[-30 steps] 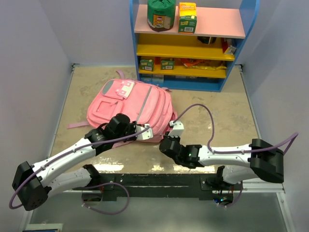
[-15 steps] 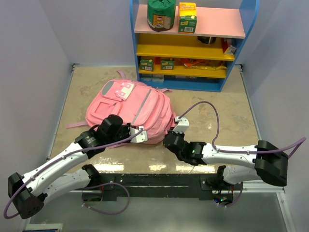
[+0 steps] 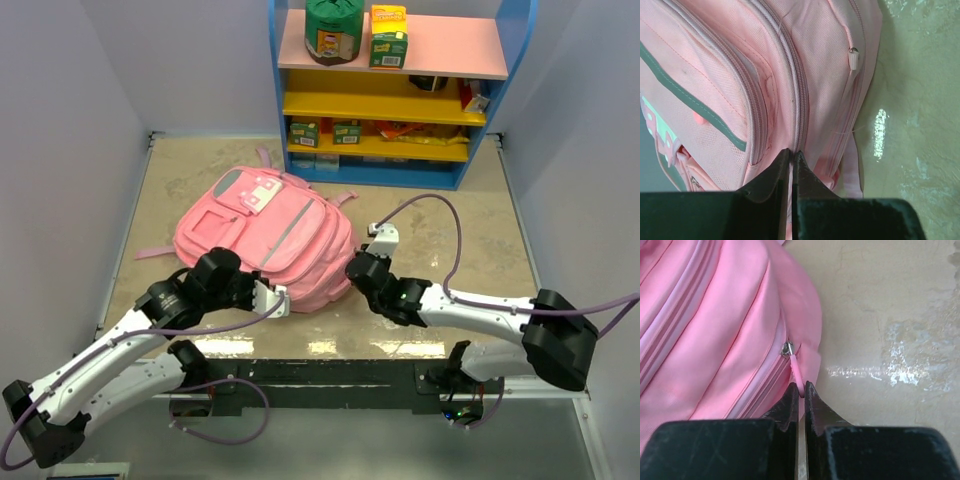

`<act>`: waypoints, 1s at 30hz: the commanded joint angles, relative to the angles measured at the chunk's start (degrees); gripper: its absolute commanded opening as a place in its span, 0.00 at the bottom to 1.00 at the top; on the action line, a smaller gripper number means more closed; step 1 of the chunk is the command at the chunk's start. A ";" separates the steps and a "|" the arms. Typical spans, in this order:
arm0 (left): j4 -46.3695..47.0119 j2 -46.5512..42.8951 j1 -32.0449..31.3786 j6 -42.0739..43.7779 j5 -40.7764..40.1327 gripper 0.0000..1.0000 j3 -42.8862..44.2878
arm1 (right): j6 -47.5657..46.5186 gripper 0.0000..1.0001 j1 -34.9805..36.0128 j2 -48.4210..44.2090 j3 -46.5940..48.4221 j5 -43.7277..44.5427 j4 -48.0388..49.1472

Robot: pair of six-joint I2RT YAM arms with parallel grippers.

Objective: Pack the student bag
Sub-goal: Zip the student bag at the center of the board.

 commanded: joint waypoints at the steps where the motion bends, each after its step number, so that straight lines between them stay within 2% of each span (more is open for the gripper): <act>1: -12.82 -4.92 0.75 3.04 -2.13 0.00 2.25 | -5.69 0.00 -7.10 2.91 2.33 4.01 5.81; 8: -24.62 -14.40 0.66 9.27 -2.12 0.00 2.25 | -12.36 0.00 -12.83 10.55 8.74 0.59 13.99; 11: -23.49 -17.66 0.66 9.37 -6.77 0.00 0.76 | -12.29 0.00 -12.84 13.19 10.68 -1.95 14.87; 13: -18.86 -17.85 0.66 5.96 -11.06 0.00 0.49 | -10.97 0.00 -12.66 12.59 9.90 -3.89 14.96; 15: -12.10 -16.36 0.66 1.57 -14.58 0.15 1.46 | -9.39 0.00 -12.49 9.71 6.22 -6.44 17.06; 16: -9.27 -15.40 0.66 -0.72 -15.12 0.29 3.29 | -9.04 0.00 -12.31 8.64 4.99 -7.14 17.68; 17: -7.16 -12.78 0.74 -2.92 -14.69 0.49 4.79 | -8.34 0.00 -12.22 7.76 2.80 -8.28 18.21; 19: -1.97 -9.17 0.66 -9.24 -11.28 0.53 9.69 | -7.89 0.00 -12.22 6.18 1.64 -8.99 18.30; 20: -0.38 -4.19 0.66 -11.79 -10.22 0.62 11.29 | -7.54 0.00 -12.22 5.91 0.94 -9.17 18.21; 24: 8.40 10.16 0.66 -25.74 -7.49 0.66 18.23 | -7.80 0.00 -12.22 5.03 0.23 -9.70 18.83; 26: 9.21 18.92 0.57 -29.73 -5.30 0.69 23.15 | -7.80 0.00 -12.22 4.51 0.32 -10.05 18.83; 27: 9.91 21.68 0.57 -33.66 -4.16 0.70 24.91 | -7.80 0.00 -12.22 4.33 0.23 -9.96 19.09; 30: 10.53 30.91 0.48 -38.17 -0.55 0.73 30.98 | -7.98 0.00 -12.22 3.63 0.32 -10.23 19.26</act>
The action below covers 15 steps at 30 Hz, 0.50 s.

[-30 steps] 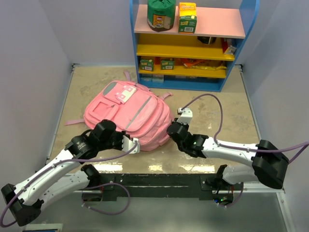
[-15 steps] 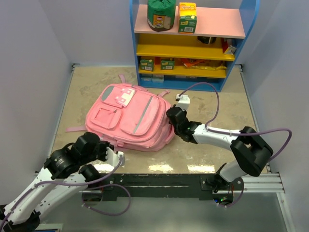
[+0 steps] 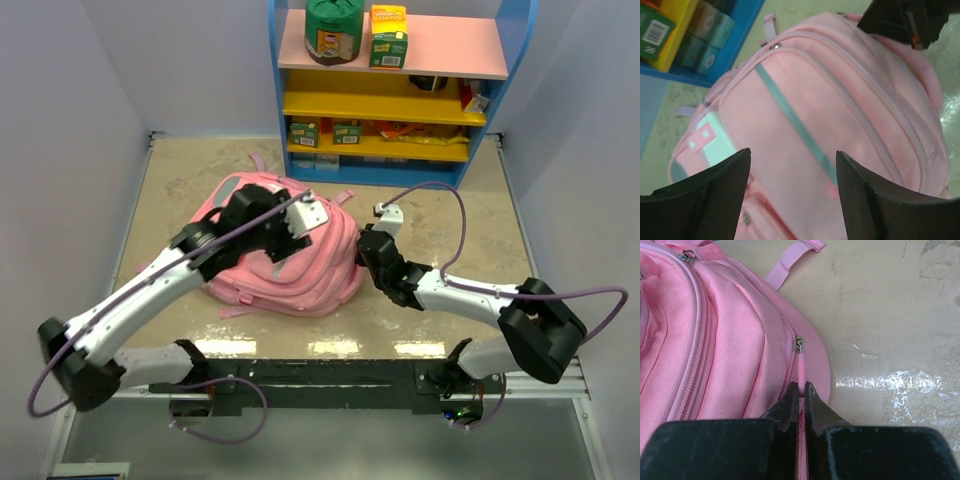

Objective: Pack the student bag
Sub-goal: Zip the student bag at the center of the board.

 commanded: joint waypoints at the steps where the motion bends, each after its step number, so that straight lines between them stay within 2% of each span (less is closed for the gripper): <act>1: 5.18 10.25 0.00 -13.20 5.62 0.74 7.84 | 0.46 0.00 0.08 -2.56 0.08 0.09 4.27; 2: 5.79 13.31 -0.09 -13.46 5.62 0.78 8.47 | 0.55 0.00 0.00 -2.74 -0.10 -0.26 4.54; 5: 7.63 17.73 -0.26 -14.69 5.10 0.79 10.40 | 0.63 0.00 0.08 -2.82 -0.10 -1.05 5.24; 9: 11.06 20.19 -0.26 -15.49 2.90 0.80 10.40 | 0.55 0.00 0.08 -3.09 -0.28 -2.11 6.12; 15: 11.33 21.34 -2.10 -15.93 4.84 0.85 10.67 | 0.20 0.00 0.08 -3.53 -0.28 -2.99 6.30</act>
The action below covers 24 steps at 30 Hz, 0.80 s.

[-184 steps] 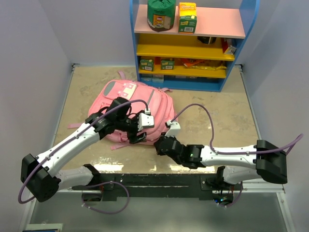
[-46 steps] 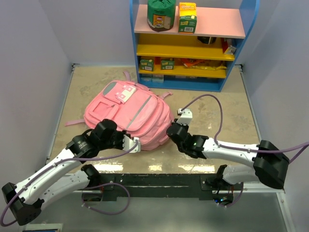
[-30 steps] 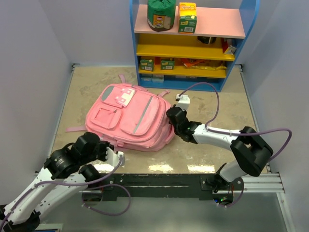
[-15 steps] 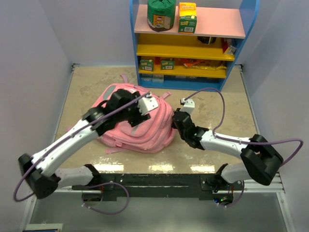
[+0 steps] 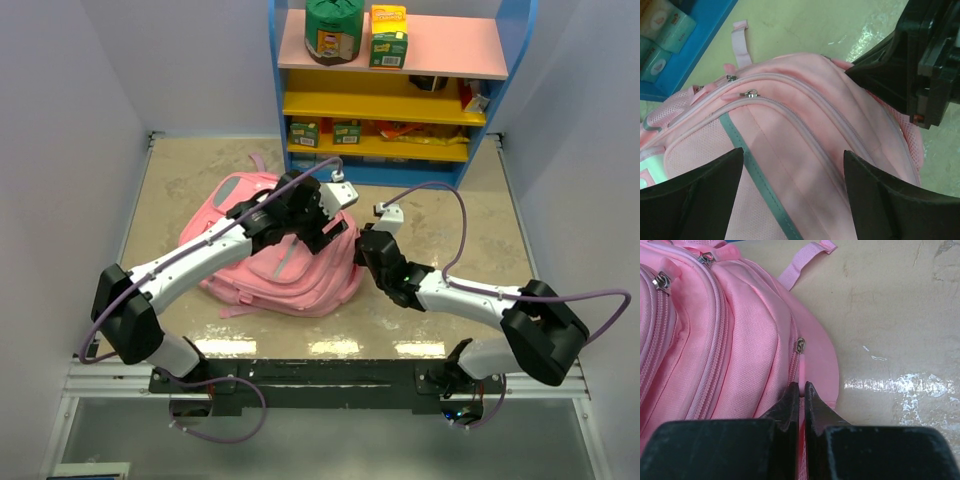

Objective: Pack the student bag
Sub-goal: Zip the student bag at the center of the board.

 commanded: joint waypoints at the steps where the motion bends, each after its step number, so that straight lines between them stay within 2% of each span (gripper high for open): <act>1: 3.05 0.16 -1.89 -1.59 0.92 0.86 2.49 | 0.04 0.00 0.08 -2.65 0.23 -0.93 4.74; 5: 2.96 -0.63 -2.50 -0.98 -0.13 0.91 1.53 | 0.30 0.00 0.08 -2.48 -0.04 -1.29 4.83; 9: 4.71 0.16 -2.59 0.52 -6.71 0.89 -1.54 | 0.57 0.00 0.08 -2.48 -0.13 -1.64 5.09; 13: 7.44 0.60 -2.59 2.98 -10.68 0.80 -4.62 | 0.66 0.00 0.08 -3.00 -0.30 -1.46 4.66; 17: 9.37 -0.28 -2.59 4.39 -10.60 0.72 -6.38 | 0.66 0.00 0.08 -3.80 -0.39 -1.55 4.04; 18: 9.29 -0.37 -2.59 4.74 -9.20 0.68 -6.56 | 0.74 0.00 0.08 -3.88 -0.39 -1.46 4.04; 20: 8.76 -0.54 -2.77 5.26 -7.79 0.52 -6.65 | 0.83 0.00 0.08 -3.80 -0.30 -1.55 3.95; 21: 8.24 -0.54 -2.77 5.79 -3.69 0.44 -6.39 | 0.83 0.00 0.08 -3.71 -0.21 -1.55 3.87; 22: 7.27 -0.46 -2.86 6.49 -1.91 0.27 -5.95 | 0.83 0.00 0.17 -3.62 -0.04 -1.64 3.78; 24: 5.25 -0.54 -3.29 7.98 5.97 0.12 -4.90 | 0.75 0.00 0.00 -3.44 0.14 -1.81 2.99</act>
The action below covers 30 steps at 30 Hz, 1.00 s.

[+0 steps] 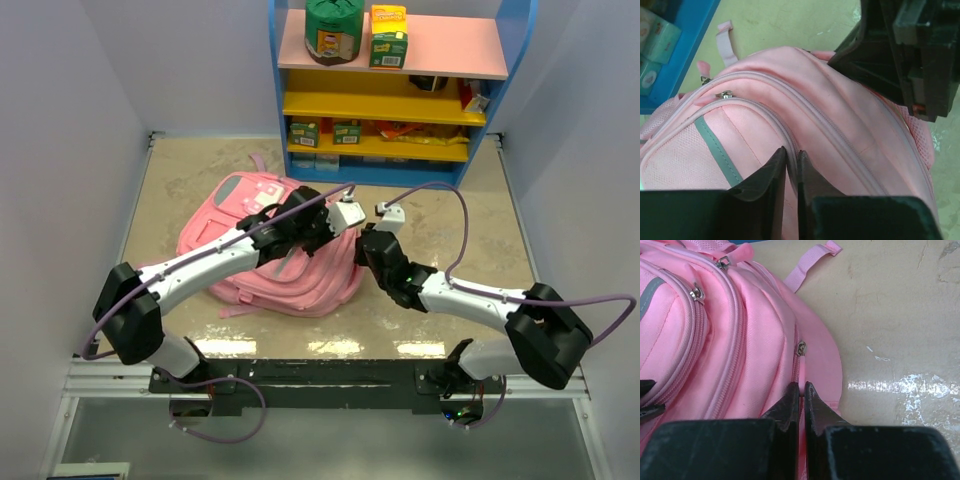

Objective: Pack the student bag
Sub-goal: Zip the student bag at the center of the board.

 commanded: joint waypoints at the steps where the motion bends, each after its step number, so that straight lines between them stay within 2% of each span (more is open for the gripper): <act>1: -2.81 -1.11 0.05 5.10 11.75 0.03 1.77 | 0.68 0.00 0.08 -1.94 0.66 -0.33 2.20; 2: -4.31 -1.46 -0.13 7.02 13.52 0.00 2.04 | 0.59 0.00 0.08 -2.29 0.66 0.02 1.33; 3: -5.37 -1.90 -0.30 8.18 18.06 0.00 2.22 | 0.59 0.00 0.08 -2.90 0.75 0.37 0.97; 7: -13.97 -3.65 -0.39 14.24 27.23 0.00 3.54 | -0.29 0.00 0.08 -4.83 0.05 1.43 -0.70; 12: -27.86 -8.48 -0.39 27.59 36.81 0.00 4.50 | 0.33 0.00 0.17 -7.73 -2.23 1.34 -2.28; 17: -37.79 -11.83 -0.31 38.31 39.81 0.00 4.59 | 1.73 0.00 0.08 -10.37 -4.52 0.20 -2.37; 22: -42.20 -12.10 -0.30 40.97 40.78 0.00 5.65 | 2.61 0.00 0.08 -10.73 -5.05 -0.24 -2.02; 25: -40.20 -12.19 -0.31 40.54 39.82 0.00 4.77 | 2.61 0.00 0.08 -10.73 -4.79 -0.85 -2.11; 26: -38.53 -12.27 -0.31 37.75 38.16 0.00 4.07 | 2.70 0.00 0.08 -10.90 -4.87 -0.85 -2.28; 29: -30.44 -12.54 -0.31 29.14 32.20 0.21 3.71 | 3.31 0.00 0.08 -11.78 -4.96 -1.20 -3.16; 30: -28.95 -12.71 -0.31 27.63 30.69 0.44 3.80 | 3.75 0.00 0.08 -12.22 -4.87 -1.12 -3.51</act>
